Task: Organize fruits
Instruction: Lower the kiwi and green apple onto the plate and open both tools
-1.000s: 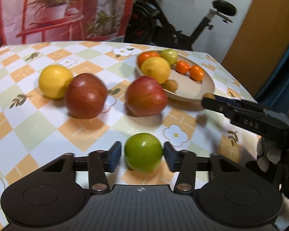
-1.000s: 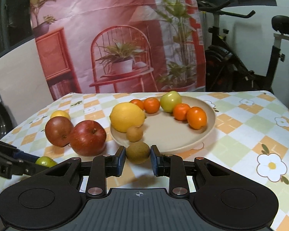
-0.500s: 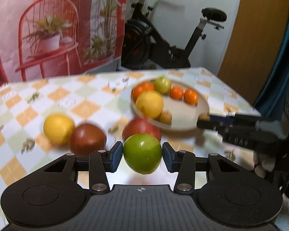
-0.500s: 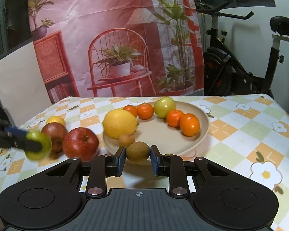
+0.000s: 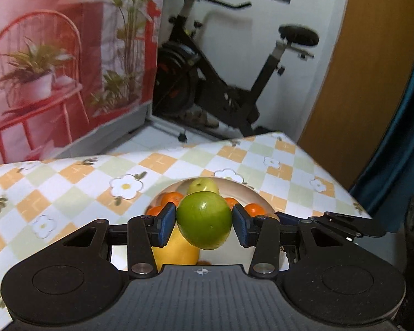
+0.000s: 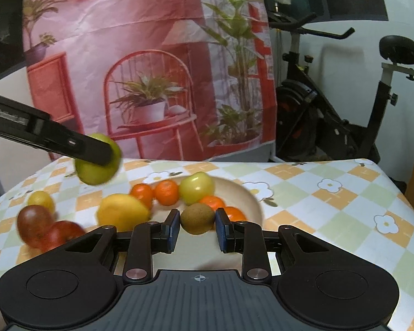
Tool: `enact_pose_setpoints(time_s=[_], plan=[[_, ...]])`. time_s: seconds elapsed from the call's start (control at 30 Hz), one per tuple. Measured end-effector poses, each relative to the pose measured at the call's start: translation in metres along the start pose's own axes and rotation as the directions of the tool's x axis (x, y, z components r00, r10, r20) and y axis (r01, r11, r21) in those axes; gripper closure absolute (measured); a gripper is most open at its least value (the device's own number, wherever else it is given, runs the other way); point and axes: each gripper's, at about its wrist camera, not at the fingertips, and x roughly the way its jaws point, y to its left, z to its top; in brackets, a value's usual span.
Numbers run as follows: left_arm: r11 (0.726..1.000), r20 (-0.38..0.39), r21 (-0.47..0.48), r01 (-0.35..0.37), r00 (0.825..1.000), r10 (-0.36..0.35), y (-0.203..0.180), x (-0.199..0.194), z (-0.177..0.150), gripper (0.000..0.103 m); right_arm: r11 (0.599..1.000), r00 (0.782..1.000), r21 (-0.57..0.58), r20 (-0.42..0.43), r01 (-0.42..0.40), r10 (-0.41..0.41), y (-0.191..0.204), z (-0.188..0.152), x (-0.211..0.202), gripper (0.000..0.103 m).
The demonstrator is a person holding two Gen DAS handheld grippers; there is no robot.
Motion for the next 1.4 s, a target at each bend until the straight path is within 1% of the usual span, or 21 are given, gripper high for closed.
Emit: enact_pose_setpoints(time_s=[0.13,0.3,0.37,0.47,0.57,0.7,0.77,0.9,1.13,1.17,1.3,1.4], plan=[[1.000,-0.062,0.023,-0.010,0.998,0.011,-0.004,0.035,0.001,0.056,1.000,1.000,0.005,-0.029,0.007,-0.007,-0.008,-0.002,0.015,0.078],[0.999,-0.093,0.036,-0.013,0.996,0.016,0.002,0.055,0.006,0.056,1.000,0.999,-0.002,-0.045,-0.012,0.012,-0.008,-0.003,0.026,0.078],[1.000,-0.112,0.025,-0.007,0.994,0.009,0.005,0.061,0.007,0.056,1.000,0.999,0.002,-0.041,-0.017,0.017,-0.007,-0.003,0.028,0.077],[1.000,-0.128,0.015,-0.017,0.992,0.019,0.008,0.068,0.006,0.056,1.000,0.999,-0.005,-0.045,-0.029,0.029,-0.004,-0.004,0.029,0.078],[1.000,-0.141,0.022,-0.019,0.990,0.022,0.006,0.071,0.006,0.056,0.999,0.998,-0.030,-0.055,-0.042,0.041,0.002,-0.007,0.030,0.078],[0.999,-0.159,0.025,-0.026,0.987,0.030,0.007,0.076,0.005,0.055,0.998,0.996,-0.031,-0.070,-0.049,0.046,0.004,-0.006,0.034,0.078],[1.000,-0.161,0.017,-0.019,0.987,0.021,0.009,0.076,0.005,0.055,0.998,0.996,-0.027,-0.079,-0.052,0.049,0.004,-0.007,0.037,0.078],[1.000,-0.169,-0.003,-0.014,0.986,0.013,0.012,0.077,0.006,0.055,0.999,0.995,-0.019,-0.092,-0.045,0.043,0.005,-0.007,0.046,0.078],[1.000,-0.176,0.001,-0.013,0.984,0.013,0.013,0.078,0.007,0.054,0.999,0.994,-0.025,-0.109,-0.035,0.032,0.006,-0.005,0.060,0.077],[1.000,-0.173,-0.002,-0.014,0.985,0.014,0.013,0.077,0.007,0.054,0.999,0.994,-0.023,-0.107,-0.032,0.029,0.006,-0.004,0.060,0.077],[1.000,-0.155,-0.011,-0.021,0.988,0.019,0.012,0.071,0.006,0.054,0.999,0.996,-0.007,-0.080,-0.034,0.033,0.005,-0.005,0.055,0.069],[1.000,-0.140,-0.006,-0.023,0.990,0.022,0.010,0.062,0.005,0.054,0.999,0.997,0.015,-0.065,-0.034,0.035,0.000,-0.007,0.048,0.069]])
